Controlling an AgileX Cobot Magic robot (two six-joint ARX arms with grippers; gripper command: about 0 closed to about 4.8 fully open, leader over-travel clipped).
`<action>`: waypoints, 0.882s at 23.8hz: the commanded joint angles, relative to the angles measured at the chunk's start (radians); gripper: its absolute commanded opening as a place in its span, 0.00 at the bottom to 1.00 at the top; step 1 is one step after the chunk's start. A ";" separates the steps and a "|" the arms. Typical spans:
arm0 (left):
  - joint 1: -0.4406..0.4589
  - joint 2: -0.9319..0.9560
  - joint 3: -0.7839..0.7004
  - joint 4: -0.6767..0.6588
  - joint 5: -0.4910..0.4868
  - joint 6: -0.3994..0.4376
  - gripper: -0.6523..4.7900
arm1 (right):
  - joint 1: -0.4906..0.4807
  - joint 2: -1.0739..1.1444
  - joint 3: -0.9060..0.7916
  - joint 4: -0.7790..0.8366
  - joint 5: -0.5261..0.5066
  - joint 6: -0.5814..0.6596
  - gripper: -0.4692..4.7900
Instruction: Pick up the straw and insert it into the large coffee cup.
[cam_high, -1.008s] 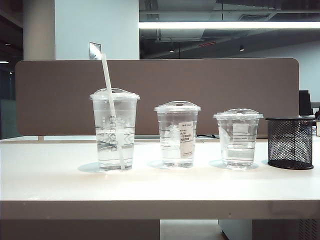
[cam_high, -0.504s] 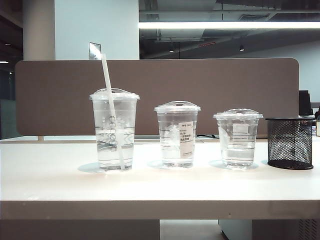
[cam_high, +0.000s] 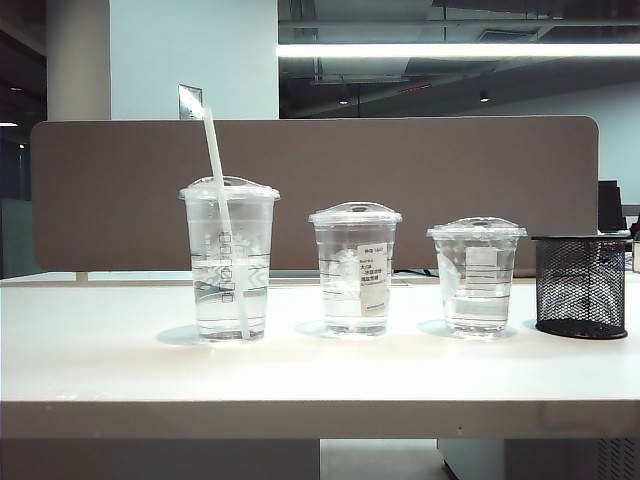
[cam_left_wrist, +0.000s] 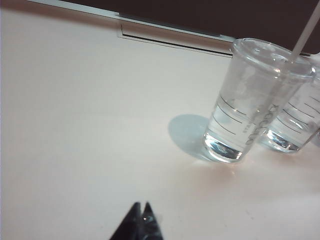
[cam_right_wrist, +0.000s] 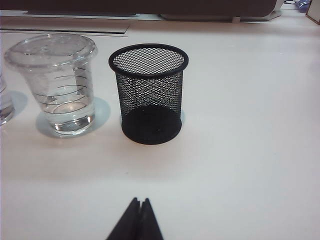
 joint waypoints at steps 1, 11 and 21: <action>0.024 0.001 0.003 -0.003 0.006 0.008 0.11 | 0.001 -0.001 -0.006 0.010 0.000 0.003 0.08; 0.043 0.001 0.005 0.028 0.005 0.007 0.11 | 0.001 -0.001 -0.006 0.010 -0.002 0.003 0.08; 0.043 0.001 0.003 -0.027 -0.217 0.296 0.11 | 0.001 -0.001 -0.006 0.009 -0.001 0.003 0.08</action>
